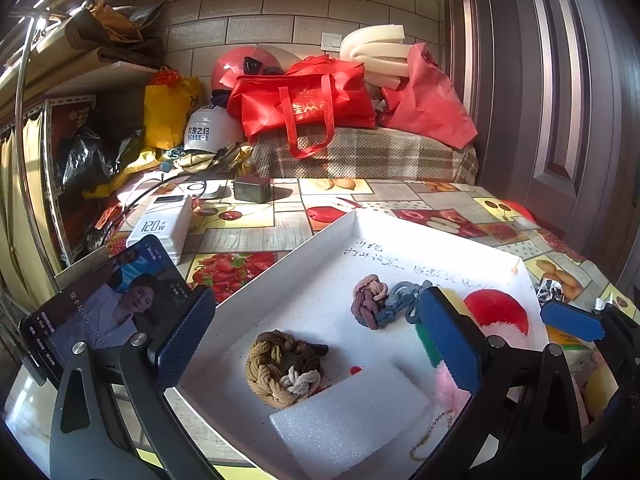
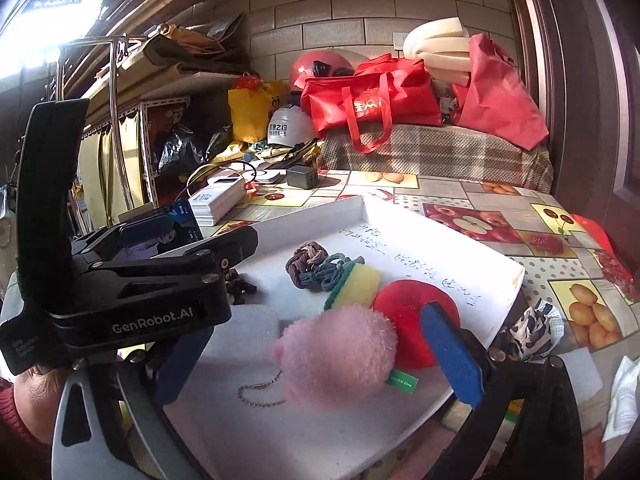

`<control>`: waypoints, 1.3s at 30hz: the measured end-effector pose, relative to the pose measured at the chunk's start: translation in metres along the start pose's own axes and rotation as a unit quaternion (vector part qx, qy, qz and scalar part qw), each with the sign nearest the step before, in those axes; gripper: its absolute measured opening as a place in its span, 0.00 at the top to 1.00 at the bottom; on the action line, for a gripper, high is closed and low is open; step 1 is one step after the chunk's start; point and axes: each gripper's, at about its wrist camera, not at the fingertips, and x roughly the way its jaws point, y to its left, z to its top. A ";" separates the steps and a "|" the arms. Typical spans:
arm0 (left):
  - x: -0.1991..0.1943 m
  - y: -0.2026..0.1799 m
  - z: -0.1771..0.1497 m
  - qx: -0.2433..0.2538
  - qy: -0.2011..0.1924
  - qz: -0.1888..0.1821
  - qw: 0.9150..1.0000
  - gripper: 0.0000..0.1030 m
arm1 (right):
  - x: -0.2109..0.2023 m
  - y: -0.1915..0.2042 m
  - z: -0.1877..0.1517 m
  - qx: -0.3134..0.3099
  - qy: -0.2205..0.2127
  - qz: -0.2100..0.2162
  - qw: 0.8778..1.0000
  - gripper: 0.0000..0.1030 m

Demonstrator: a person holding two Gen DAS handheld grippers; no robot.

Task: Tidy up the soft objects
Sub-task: 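Withdraw both tools from the tray toward the remaining items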

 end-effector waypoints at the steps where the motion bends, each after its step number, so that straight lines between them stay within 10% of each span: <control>1: -0.001 0.000 0.000 0.000 -0.002 0.001 1.000 0.00 | -0.001 0.000 0.000 0.000 -0.001 0.000 1.000 0.00; 18: -0.019 -0.013 -0.004 0.026 -0.043 0.023 0.998 0.00 | -0.033 -0.012 -0.016 0.024 -0.015 0.021 0.999 0.00; 29: -0.036 -0.028 -0.011 0.029 -0.058 0.008 0.998 0.00 | -0.104 -0.061 -0.031 0.095 -0.140 0.033 0.985 0.00; 33: -0.046 -0.041 -0.015 0.044 -0.067 -0.007 0.997 0.00 | -0.129 -0.082 -0.032 0.066 -0.205 -0.020 0.976 0.00; 39: -0.055 -0.060 -0.020 0.059 -0.056 -0.059 0.995 0.00 | -0.137 -0.141 -0.039 0.131 -0.150 -0.091 0.976 0.00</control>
